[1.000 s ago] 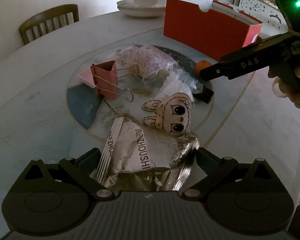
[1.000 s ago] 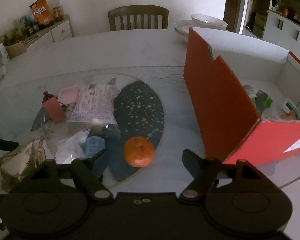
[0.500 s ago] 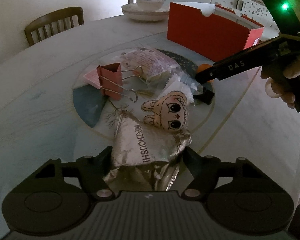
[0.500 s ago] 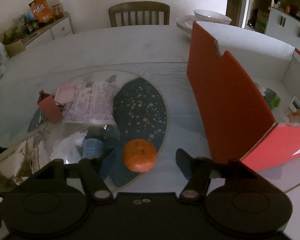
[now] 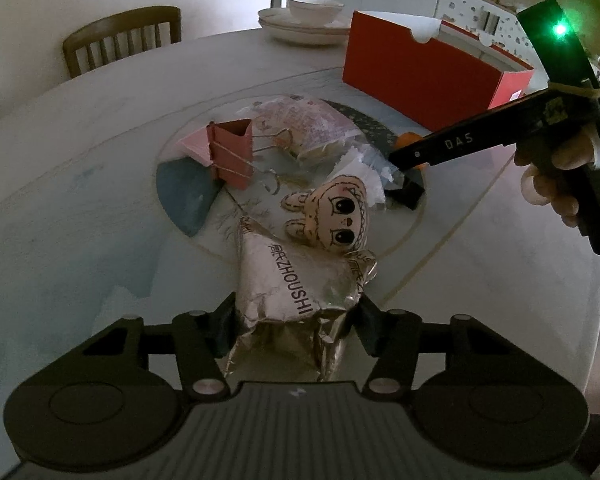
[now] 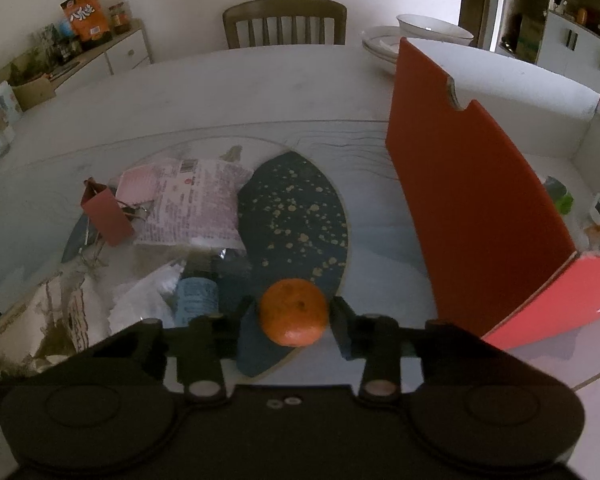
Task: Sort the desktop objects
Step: 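Grasp the silver foil bag with the left gripper while the right grasps the orange, then carry the foil bag and orange over the red box with both grippers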
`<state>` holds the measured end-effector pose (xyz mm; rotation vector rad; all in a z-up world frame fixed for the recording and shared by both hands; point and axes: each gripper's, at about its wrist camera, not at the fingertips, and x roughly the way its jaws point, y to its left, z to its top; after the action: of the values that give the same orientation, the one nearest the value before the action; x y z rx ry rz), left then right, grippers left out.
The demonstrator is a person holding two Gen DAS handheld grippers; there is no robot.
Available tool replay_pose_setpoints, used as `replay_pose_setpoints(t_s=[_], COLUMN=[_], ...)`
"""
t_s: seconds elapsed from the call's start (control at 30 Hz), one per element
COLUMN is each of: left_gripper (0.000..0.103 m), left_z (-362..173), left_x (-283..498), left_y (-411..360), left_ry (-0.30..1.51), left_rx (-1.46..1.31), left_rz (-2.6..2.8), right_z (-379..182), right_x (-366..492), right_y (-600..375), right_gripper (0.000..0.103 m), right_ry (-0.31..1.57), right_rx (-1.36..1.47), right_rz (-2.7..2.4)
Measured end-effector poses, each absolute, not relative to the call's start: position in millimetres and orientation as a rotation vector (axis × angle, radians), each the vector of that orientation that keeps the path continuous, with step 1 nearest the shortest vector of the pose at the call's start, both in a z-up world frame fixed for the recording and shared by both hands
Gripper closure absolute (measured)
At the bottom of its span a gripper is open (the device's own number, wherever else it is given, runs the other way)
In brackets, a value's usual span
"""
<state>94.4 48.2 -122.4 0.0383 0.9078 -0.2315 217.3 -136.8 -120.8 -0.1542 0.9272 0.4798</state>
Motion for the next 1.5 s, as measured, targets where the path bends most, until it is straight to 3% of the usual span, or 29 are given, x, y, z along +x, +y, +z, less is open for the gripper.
replay_pose_setpoints(t_s=[0.67,1.5], left_gripper=[0.048,0.048], left_z=[-98,-25], left_x=[71,90], left_y=[46,-12], left_ry=[0.879,0.829], left_rx=[-0.049,-0.082], left_rz=[-0.194,-0.222], right_z=[-106,0], right_x=[188,164], right_y=[-164,-229], right_gripper=[0.069,0.068], right_ry=[0.94,0.837], right_rx=[-0.142,-0.083], right_rz=[0.473,0.563])
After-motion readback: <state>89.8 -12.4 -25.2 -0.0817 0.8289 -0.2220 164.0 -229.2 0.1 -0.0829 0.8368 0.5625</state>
